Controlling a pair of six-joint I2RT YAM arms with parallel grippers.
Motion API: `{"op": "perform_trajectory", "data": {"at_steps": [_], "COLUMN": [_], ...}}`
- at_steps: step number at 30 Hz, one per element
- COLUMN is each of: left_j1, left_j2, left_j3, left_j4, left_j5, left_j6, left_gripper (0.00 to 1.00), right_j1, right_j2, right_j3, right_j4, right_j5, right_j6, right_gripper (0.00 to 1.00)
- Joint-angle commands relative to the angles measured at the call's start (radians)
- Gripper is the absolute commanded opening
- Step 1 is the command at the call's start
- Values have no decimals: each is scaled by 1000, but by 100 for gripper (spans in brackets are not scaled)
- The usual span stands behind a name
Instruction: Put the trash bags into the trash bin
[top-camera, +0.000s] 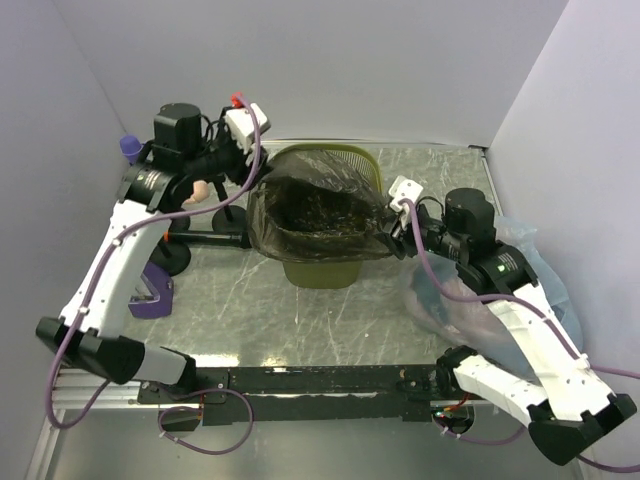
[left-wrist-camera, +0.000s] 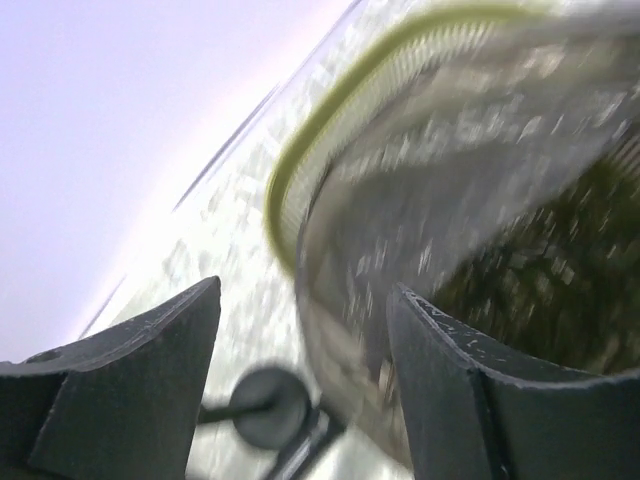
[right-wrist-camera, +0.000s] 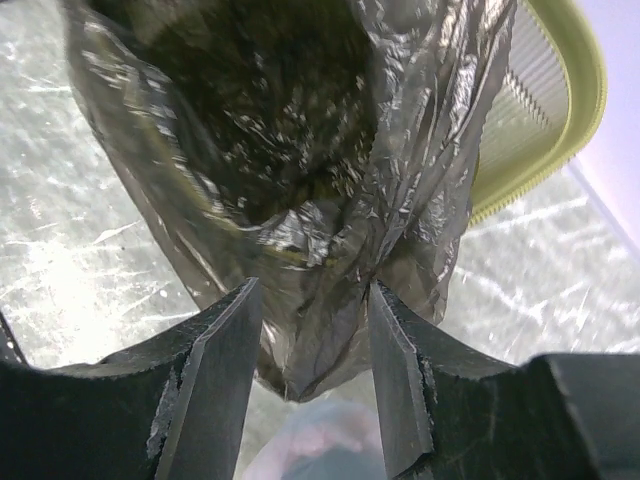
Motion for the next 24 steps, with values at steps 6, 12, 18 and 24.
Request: {"op": "perform_trajectory", "data": {"at_steps": [6, 12, 18, 24], "left_j1": [-81, -91, -92, -95], "left_j2": [186, 284, 298, 324], "left_j3": [172, 215, 212, 222], "left_j4": [216, 162, 118, 118], "left_j5": [173, 162, 199, 211], "left_j6": [6, 117, 216, 244], "left_gripper": [73, 72, 66, 22], "right_j1": [-8, -17, -37, -123], "right_j2": [-29, -26, -26, 51], "right_j3": [-25, -45, -82, -62], "right_j4": [32, 55, 59, 55], "right_j5": [78, 121, 108, 6], "right_j6": [64, 43, 75, 141], "right_gripper": [55, 55, 52, 20]}}
